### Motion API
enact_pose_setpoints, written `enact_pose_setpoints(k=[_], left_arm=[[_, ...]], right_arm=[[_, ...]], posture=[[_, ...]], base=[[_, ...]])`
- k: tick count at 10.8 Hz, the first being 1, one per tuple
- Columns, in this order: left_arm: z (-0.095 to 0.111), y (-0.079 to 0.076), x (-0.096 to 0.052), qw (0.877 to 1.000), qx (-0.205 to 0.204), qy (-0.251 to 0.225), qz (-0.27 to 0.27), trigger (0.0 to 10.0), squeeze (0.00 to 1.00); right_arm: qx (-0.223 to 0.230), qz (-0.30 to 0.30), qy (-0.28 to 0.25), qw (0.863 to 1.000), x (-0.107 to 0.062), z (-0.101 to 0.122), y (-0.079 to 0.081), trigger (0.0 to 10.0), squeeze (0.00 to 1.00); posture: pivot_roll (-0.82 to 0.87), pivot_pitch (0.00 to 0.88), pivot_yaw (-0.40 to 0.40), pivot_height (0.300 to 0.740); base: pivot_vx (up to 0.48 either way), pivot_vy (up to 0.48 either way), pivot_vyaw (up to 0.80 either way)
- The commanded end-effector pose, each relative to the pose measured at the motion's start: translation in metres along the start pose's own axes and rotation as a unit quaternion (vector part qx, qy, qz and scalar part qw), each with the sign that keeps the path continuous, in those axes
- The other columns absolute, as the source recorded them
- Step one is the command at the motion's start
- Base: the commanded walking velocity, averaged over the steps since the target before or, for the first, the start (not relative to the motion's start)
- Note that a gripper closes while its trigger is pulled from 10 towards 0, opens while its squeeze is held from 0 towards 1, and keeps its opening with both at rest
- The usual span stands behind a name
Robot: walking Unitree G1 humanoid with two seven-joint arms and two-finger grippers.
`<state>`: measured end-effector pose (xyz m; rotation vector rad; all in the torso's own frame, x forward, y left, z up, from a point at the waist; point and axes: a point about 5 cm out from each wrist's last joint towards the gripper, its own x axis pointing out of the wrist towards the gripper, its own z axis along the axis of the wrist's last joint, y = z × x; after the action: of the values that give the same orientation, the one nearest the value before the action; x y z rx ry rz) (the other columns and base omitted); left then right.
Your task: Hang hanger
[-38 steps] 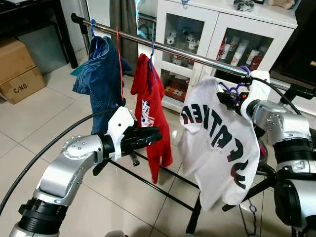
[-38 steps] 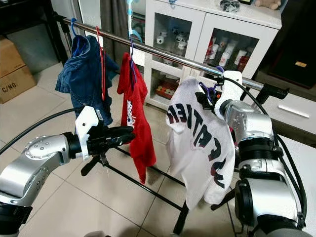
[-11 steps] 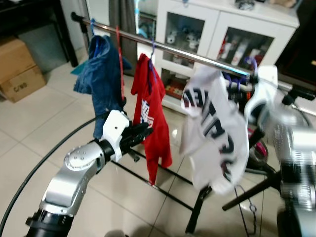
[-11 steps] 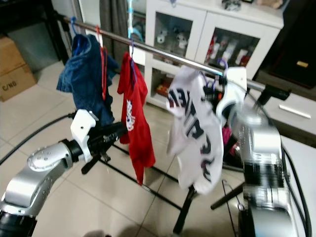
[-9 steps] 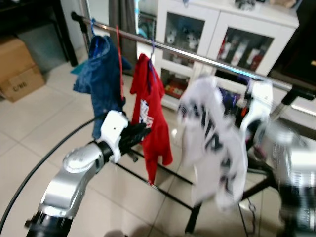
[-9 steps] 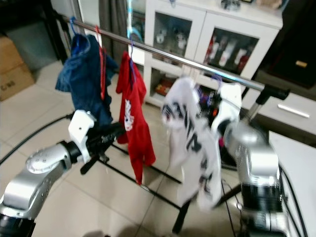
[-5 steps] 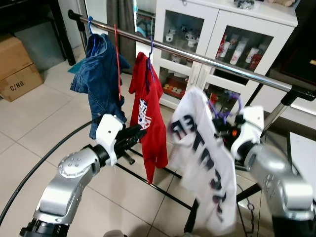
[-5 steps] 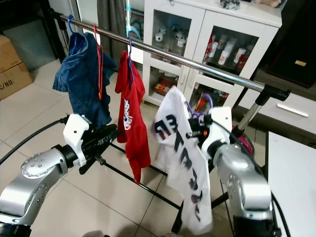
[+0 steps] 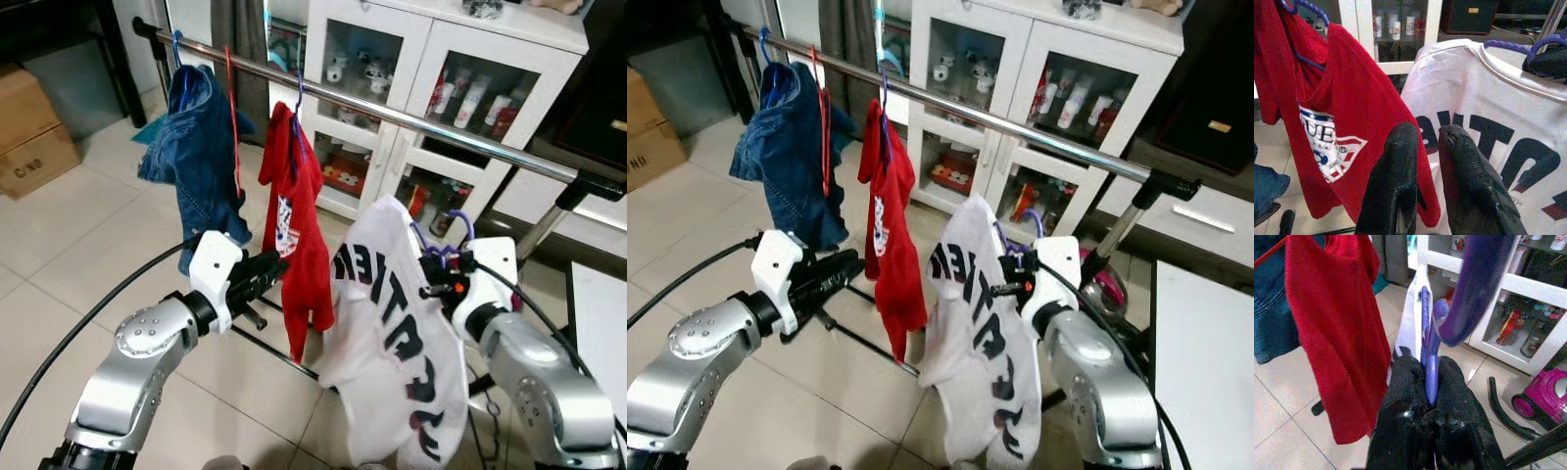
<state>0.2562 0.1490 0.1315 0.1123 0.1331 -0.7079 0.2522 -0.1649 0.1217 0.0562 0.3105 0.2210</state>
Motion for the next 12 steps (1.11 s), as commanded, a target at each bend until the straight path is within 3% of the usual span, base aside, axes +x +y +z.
enact_pose_setpoints(k=[1, 3, 4, 5, 10, 12], left_arm=[[0.000, -0.003, -0.001, 1.000, -0.002, 0.001, 0.002, 10.0, 0.00], [0.000, -0.002, -0.001, 1.000, 0.001, 0.001, 0.011, 10.0, 0.00], [0.000, -0.002, -0.001, 1.000, 0.002, -0.002, 0.016, 10.0, 0.00], [0.000, -0.002, -0.001, 1.000, -0.004, -0.005, 0.018, 10.0, 0.00], [0.001, -0.003, 0.000, 1.000, -0.011, -0.007, 0.012, 10.0, 0.00], [0.001, -0.001, 0.000, 1.000, -0.010, -0.005, 0.012, 10.0, 0.00]], right_arm=[[-0.003, -0.007, -0.015, 1.000, -0.003, 0.004, 0.001, 0.0, 0.00], [-0.002, -0.007, -0.013, 1.000, -0.001, 0.003, 0.006, 0.0, 0.00], [-0.011, -0.002, -0.018, 1.000, -0.001, 0.004, 0.008, 3.5, 0.00], [-0.014, -0.001, -0.005, 1.000, -0.001, 0.001, 0.009, 10.0, 0.00], [-0.005, 0.010, 0.002, 1.000, -0.002, -0.002, 0.011, 10.0, 0.00], [-0.004, 0.009, 0.006, 1.000, -0.002, -0.003, 0.011, 10.0, 0.00]], posture=[[0.06, 0.000, -0.102, 0.740], [0.06, 0.000, -0.105, 0.740], [0.06, 0.000, -0.105, 0.740], [0.06, 0.000, -0.106, 0.740], [0.06, 0.000, -0.105, 0.740], [0.06, 0.000, -0.103, 0.740]], base=[[-0.319, 0.000, 0.00], [-0.150, 0.000, 0.00], [0.000, 0.000, 0.00], [0.000, 0.000, 0.00], [0.000, 0.387, 0.00], [0.000, 0.431, -0.45]])
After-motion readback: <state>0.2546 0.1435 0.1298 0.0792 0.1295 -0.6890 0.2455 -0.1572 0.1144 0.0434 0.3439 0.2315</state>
